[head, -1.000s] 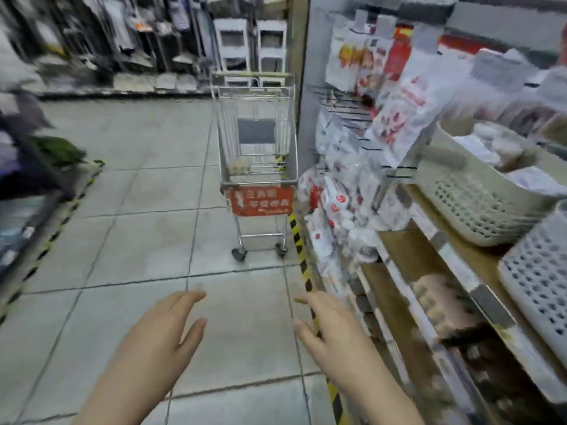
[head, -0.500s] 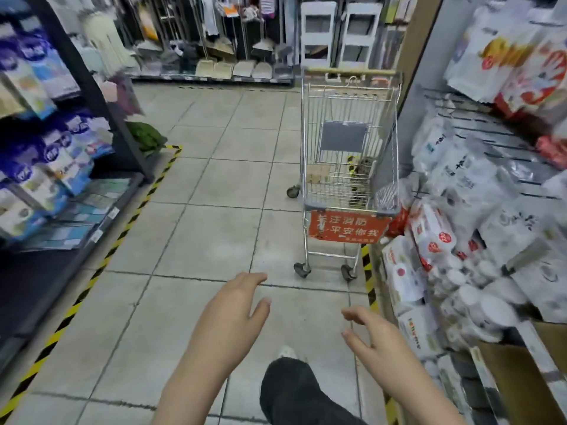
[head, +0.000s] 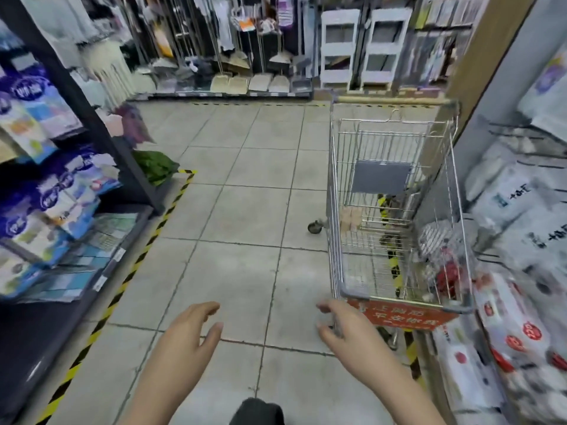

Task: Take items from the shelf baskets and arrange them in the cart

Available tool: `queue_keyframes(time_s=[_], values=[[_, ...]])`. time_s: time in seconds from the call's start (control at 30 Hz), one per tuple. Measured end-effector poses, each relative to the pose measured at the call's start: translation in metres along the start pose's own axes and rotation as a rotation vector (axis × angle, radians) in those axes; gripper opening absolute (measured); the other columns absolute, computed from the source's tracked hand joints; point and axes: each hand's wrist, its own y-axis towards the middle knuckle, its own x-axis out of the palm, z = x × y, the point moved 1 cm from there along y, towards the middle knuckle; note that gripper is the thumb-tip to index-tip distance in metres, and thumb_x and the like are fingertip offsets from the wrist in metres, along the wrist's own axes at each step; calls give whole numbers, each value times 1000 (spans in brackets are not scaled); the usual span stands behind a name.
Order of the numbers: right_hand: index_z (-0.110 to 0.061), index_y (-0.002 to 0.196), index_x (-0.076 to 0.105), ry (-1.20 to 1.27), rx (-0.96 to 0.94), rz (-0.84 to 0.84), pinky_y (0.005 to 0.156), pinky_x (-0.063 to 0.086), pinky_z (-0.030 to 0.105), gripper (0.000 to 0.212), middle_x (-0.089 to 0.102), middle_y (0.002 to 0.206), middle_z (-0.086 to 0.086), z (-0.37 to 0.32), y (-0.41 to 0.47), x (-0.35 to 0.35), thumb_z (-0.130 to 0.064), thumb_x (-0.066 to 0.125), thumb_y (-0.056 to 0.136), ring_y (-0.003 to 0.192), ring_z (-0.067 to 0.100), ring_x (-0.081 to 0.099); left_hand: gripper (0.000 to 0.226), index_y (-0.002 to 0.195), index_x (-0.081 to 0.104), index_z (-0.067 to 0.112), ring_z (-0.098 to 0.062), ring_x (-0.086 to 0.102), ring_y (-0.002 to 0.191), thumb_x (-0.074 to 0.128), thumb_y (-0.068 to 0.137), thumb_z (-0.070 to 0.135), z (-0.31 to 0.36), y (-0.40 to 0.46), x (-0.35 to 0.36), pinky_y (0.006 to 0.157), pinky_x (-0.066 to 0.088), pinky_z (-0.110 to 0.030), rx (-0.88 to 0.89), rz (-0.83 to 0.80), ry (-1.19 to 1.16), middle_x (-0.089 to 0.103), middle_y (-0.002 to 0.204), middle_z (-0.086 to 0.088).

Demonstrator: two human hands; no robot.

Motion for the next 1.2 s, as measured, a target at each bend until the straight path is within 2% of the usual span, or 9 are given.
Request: queue_keyframes(time_s=[0.13,0.27,0.43,0.57,0.77,0.87,1.07,1.2], values=[[-24,133,49,52,42,25,94,30,11,38,53,132,-11,3,75,-11,-30,53,95,121,2,46,33,129,51,25,-4,51,108,50,96,31,-12,91,-3,94,42,-23,-35,-92,4,56,126,11],[-23,133,50,93,176,99,96,35,17,38,54,132,-8,19,157,-24,-27,53,95,120,6,49,33,128,54,20,-10,54,112,52,95,28,-6,212,-7,95,42,-27,53,-145,40,58,126,5],[-24,131,51,187,370,260,97,38,21,35,55,130,-9,27,239,-42,-27,53,96,119,7,50,35,129,53,20,-10,55,113,53,95,28,33,359,-12,92,40,-24,282,-216,103,58,126,7],[-25,127,54,287,524,394,85,36,15,31,57,125,-10,38,275,-56,-27,55,95,111,5,52,35,130,52,21,-9,52,117,51,96,27,86,453,-2,91,37,-21,493,-315,167,56,127,9],[-23,131,53,368,769,458,98,40,21,36,57,131,-8,86,308,-74,-24,56,95,118,7,53,33,130,47,34,2,47,115,45,97,37,167,534,41,93,38,-18,748,-506,196,50,128,20],[-23,133,51,354,837,453,98,38,20,38,56,133,-7,109,339,-89,-26,53,95,122,9,52,34,130,47,37,4,46,116,45,97,38,208,561,63,94,36,-15,850,-597,194,49,128,24],[-26,132,50,368,862,487,100,40,26,36,55,135,-6,132,416,-123,-29,50,96,122,12,52,32,129,51,30,-2,48,115,48,97,29,268,629,95,93,38,-18,1023,-674,210,54,125,16],[-27,129,53,418,840,531,98,43,27,34,57,129,-5,141,457,-135,-27,53,95,115,12,55,32,128,51,29,-6,49,115,48,96,29,283,672,114,92,38,-20,1047,-712,295,54,125,14]])
